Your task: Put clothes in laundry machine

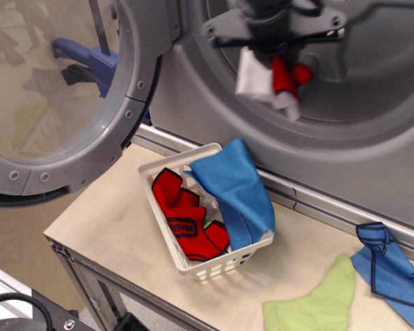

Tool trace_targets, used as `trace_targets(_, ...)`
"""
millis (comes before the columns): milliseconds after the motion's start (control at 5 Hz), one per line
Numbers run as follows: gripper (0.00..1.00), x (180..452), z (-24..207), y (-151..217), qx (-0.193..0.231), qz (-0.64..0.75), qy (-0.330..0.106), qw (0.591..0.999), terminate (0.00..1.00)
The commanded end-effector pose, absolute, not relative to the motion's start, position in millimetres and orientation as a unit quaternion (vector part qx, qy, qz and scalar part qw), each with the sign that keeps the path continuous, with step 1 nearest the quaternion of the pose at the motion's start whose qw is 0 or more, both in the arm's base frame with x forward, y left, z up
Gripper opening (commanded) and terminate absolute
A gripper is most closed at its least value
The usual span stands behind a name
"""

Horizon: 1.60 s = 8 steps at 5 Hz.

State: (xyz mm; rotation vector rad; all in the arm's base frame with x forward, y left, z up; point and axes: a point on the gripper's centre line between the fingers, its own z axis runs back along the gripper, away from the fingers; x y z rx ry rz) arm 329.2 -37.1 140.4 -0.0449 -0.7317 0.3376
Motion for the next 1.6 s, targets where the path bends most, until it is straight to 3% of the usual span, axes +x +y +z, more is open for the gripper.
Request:
trace_targets(0, 0.00, 383.5, 140.0, -49.2, -0.036, 0.133, -0.413, 0.900, 0.00)
trace_targets(400, 0.00, 424.1, 128.6, -46.1, -0.039, 0.131, -0.423, 0.896, 0.00)
trace_targets(600, 1.00, 429.3, 127.9, -42.0, -0.035, 0.140, -0.422, 0.895, 0.00)
trace_targets(1200, 1.00, 412.5, 136.2, -32.0, -0.110, 0.147, -0.405, 0.895, 0.00)
trace_targets(1400, 1.00, 388.4, 139.1, -33.0, -0.144, 0.135, -0.370, 0.908, 0.00)
